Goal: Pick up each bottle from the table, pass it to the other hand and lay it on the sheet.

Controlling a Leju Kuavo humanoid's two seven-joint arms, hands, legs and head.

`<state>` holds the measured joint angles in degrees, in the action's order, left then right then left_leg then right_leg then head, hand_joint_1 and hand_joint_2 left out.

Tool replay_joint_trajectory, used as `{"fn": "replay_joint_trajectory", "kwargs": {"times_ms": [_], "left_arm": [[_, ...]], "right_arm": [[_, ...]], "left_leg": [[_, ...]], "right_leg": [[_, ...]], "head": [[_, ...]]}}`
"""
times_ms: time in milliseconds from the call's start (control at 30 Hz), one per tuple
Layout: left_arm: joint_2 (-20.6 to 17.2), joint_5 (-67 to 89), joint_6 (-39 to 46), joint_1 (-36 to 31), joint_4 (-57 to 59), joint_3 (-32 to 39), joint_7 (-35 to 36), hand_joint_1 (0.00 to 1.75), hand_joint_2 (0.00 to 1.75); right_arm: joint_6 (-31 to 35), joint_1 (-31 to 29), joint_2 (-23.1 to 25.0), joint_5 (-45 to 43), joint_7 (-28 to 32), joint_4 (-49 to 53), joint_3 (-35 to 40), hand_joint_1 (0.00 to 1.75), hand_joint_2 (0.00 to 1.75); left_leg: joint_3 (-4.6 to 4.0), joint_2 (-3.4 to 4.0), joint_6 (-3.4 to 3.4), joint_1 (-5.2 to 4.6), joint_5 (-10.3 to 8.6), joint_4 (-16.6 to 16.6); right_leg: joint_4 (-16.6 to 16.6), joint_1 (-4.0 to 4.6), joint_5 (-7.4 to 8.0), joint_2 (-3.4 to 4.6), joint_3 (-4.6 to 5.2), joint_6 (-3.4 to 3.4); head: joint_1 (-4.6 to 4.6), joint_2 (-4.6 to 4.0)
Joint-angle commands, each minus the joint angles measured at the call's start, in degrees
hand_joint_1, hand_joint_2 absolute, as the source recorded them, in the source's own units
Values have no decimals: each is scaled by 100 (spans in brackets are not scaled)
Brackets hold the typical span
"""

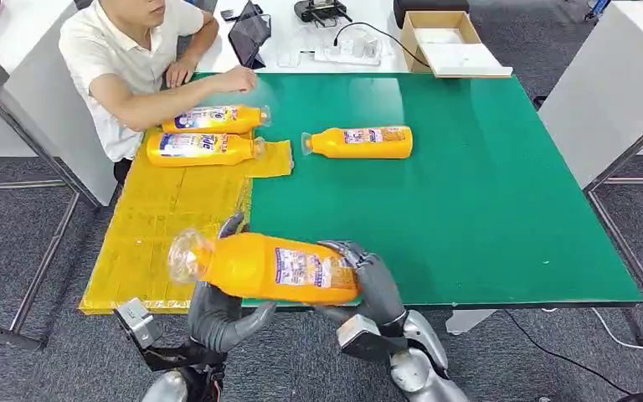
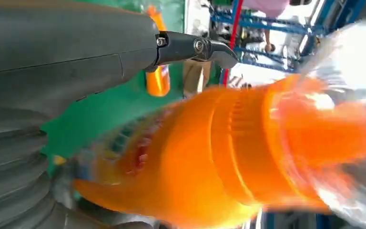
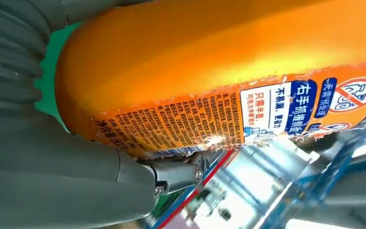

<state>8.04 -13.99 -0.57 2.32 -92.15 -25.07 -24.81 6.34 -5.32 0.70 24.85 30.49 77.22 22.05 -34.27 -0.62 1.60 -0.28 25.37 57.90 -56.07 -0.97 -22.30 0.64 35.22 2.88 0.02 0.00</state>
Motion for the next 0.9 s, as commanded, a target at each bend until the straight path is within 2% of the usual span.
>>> {"fn": "replay_joint_trajectory", "kwargs": {"times_ms": [33,100,300,533,567,600,733,767,800,833,900], "left_arm": [[-47,-151,-177,-382,428,-236,-40,0,175],[-40,-178,-204,-410,428,-221,-66,0,175],[-73,-345,-543,-438,376,-205,-256,0,175],[-73,-345,-543,-438,376,-205,-256,0,175],[-68,-367,-590,-433,366,-198,-286,28,175],[-80,-368,-634,-436,364,-203,-300,175,175],[-86,-403,-846,-390,324,-165,-405,175,175],[-93,-589,-1060,-363,316,-136,-375,175,175],[-106,-638,-1132,-355,313,-124,-360,175,175],[-110,-672,-1178,-345,314,-106,-355,175,175],[-131,-879,-1415,-306,332,3,-294,175,175]], "right_arm": [[-292,-387,203,-145,107,-730,925,175,175],[-341,-426,207,-186,115,-802,1004,175,175],[-488,-513,192,-290,123,-999,1150,175,175],[-488,-513,192,-290,123,-999,1150,175,175],[-520,-520,178,-314,119,-1006,1147,175,175],[-519,-513,170,-314,119,-1017,1148,175,175],[-591,-472,137,-345,99,-1028,1144,175,175],[-658,-442,117,-369,97,-1018,1141,154,175],[-686,-424,97,-372,96,-1012,1143,14,175],[-704,-409,86,-367,94,-1007,1151,0,175],[-730,-335,35,-322,150,-921,1163,0,175]], "left_leg": [[37,14,-13,8,11,-9],[16,9,-7,3,4,-6],[20,6,-8,2,4,-7],[21,3,-8,3,5,-7],[14,1,-6,3,3,-5],[25,2,-10,6,7,-6],[34,0,-12,7,8,-10],[26,1,-10,6,7,-7],[23,0,-8,5,5,-8],[30,0,-11,6,8,-7],[29,-4,-9,4,6,-9]], "right_leg": [[10,10,-8,3,-34,-15],[6,4,-2,4,-14,-8],[7,4,-3,0,-18,-8],[7,4,-5,-5,-20,-9],[6,4,-3,-5,-14,-7],[8,8,-7,-7,-26,-11],[11,9,-9,-10,-34,-13],[9,7,-7,-7,-27,-11],[9,6,-6,-8,-24,-9],[9,8,-9,-10,-31,-12],[9,6,-9,-13,-29,-11]], "head": [[0,0],[0,-2],[0,-2],[-2,0],[2,0],[0,0],[0,-2],[2,0],[0,0],[0,-2],[0,-2]]}}
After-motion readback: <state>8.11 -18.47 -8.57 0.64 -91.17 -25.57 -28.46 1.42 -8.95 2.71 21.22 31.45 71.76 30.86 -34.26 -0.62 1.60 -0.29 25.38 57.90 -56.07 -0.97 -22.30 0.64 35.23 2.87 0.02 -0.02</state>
